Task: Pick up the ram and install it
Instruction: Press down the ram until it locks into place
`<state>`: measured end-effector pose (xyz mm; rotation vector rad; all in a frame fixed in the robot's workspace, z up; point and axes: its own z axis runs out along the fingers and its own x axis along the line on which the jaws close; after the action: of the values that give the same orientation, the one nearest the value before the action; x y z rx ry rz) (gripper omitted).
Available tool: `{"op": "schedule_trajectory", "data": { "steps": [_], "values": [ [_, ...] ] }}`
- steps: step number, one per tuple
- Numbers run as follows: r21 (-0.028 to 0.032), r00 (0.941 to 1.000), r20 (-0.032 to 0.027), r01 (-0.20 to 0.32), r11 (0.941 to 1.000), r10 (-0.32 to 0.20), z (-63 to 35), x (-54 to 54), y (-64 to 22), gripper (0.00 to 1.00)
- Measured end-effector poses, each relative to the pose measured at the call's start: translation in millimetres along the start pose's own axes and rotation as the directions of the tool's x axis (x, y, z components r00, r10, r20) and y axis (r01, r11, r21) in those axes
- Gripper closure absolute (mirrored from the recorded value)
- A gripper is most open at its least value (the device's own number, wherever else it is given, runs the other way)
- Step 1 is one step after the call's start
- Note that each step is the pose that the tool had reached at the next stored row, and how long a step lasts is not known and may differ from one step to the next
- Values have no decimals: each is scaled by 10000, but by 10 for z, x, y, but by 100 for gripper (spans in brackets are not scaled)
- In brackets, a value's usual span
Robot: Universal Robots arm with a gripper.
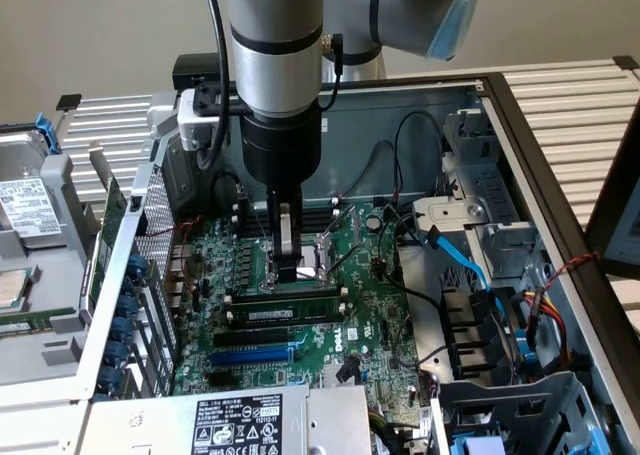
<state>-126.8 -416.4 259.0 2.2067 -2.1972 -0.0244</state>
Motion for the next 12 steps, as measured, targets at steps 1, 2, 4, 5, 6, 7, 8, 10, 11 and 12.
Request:
{"op": "schedule_trajectory", "data": {
  "steps": [1, 2, 4, 5, 6, 7, 8, 10, 11, 12],
  "values": [
    [-1, 10000, 0, -1, 10000, 1, 0, 0, 0, 90],
    [-1, 10000, 0, -1, 10000, 1, 0, 0, 0, 90],
    [-1, 10000, 0, -1, 10000, 1, -1, 0, 0, 90],
    [-1, 10000, 0, -1, 10000, 1, -1, 0, 0, 90],
    [-2, 10000, -1, 0, 10000, 0, -1, 0, 0, 90],
    [-1, 10000, -1, 0, 10000, 0, -1, 0, 0, 90],
    [-3, 10000, 8, -14, 10000, 14, -1, 1, 1, 90],
    [-5, 9996, 28, -298, 9996, 298, 2, 1, 1, 90],
    [-6, 9989, 35, -476, 9989, 476, 5, 1, 0, 90],
    [-8, 9979, 40, -646, 9979, 646, 7, 1, 0, 90]
  ]
}}
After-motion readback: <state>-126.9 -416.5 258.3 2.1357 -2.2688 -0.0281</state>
